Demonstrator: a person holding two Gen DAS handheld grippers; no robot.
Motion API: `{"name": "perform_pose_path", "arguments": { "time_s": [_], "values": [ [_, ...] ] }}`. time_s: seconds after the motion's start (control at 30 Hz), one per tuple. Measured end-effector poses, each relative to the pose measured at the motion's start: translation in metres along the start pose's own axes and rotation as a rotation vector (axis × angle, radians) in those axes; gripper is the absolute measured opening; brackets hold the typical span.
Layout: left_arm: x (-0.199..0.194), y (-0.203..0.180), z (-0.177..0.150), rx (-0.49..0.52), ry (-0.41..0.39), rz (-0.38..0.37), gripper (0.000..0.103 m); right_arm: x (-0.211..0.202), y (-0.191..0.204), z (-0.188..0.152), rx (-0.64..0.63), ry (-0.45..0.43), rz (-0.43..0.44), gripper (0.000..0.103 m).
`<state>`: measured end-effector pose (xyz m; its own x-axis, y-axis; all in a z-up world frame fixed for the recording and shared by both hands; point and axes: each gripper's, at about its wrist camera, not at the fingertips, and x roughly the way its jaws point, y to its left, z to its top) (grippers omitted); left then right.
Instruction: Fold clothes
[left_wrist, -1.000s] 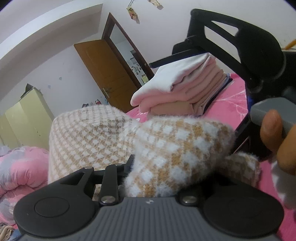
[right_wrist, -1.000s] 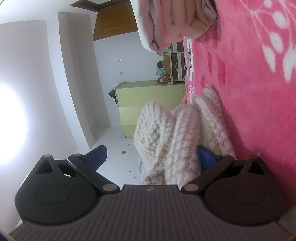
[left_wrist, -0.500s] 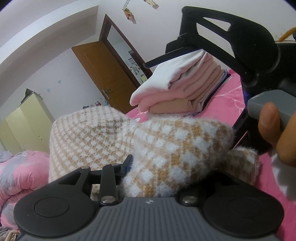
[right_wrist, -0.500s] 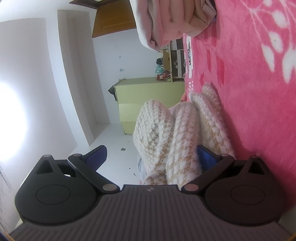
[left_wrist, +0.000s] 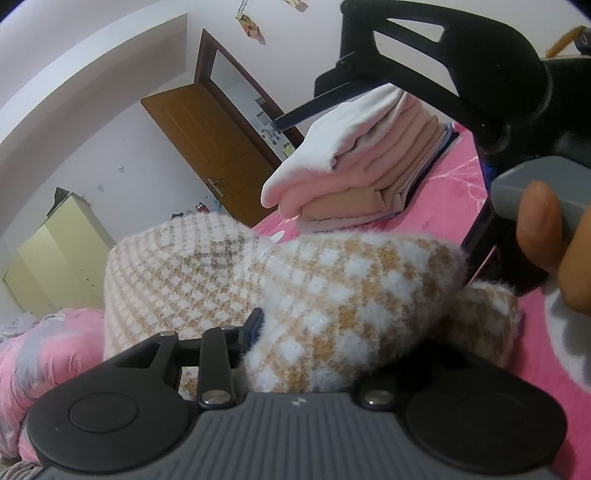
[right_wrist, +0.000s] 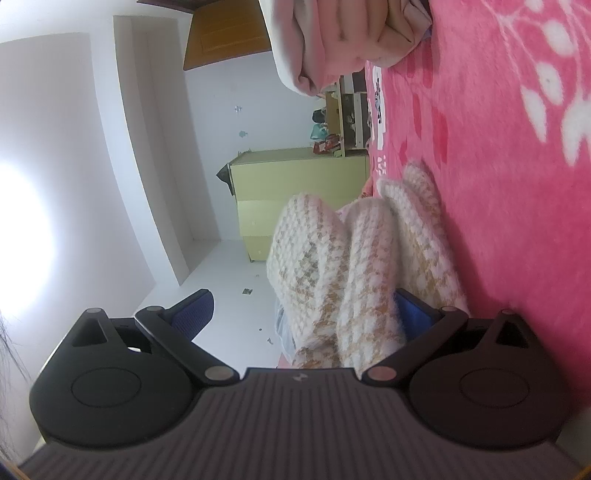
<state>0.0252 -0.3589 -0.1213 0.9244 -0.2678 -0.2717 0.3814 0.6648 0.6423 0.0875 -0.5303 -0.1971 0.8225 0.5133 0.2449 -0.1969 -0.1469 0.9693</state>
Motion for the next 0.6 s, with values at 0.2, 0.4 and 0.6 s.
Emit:
{"name": "perform_pose_path", "arguments": {
  "time_s": [0.2, 0.4, 0.6],
  "values": [
    [-0.008, -0.001, 0.004, 0.042, 0.019, -0.022, 0.05, -0.001, 0.002, 0.001, -0.018, 0.006, -0.009, 0.102],
    [-0.038, 0.014, 0.013, -0.033, 0.008, -0.103, 0.069, -0.003, 0.002, 0.002, -0.017, 0.002, 0.003, 0.102],
    [-0.078, 0.054, 0.003, -0.166, -0.026, -0.166, 0.079, -0.006, 0.001, 0.003, -0.019, -0.009, 0.024, 0.102]
  ]
}}
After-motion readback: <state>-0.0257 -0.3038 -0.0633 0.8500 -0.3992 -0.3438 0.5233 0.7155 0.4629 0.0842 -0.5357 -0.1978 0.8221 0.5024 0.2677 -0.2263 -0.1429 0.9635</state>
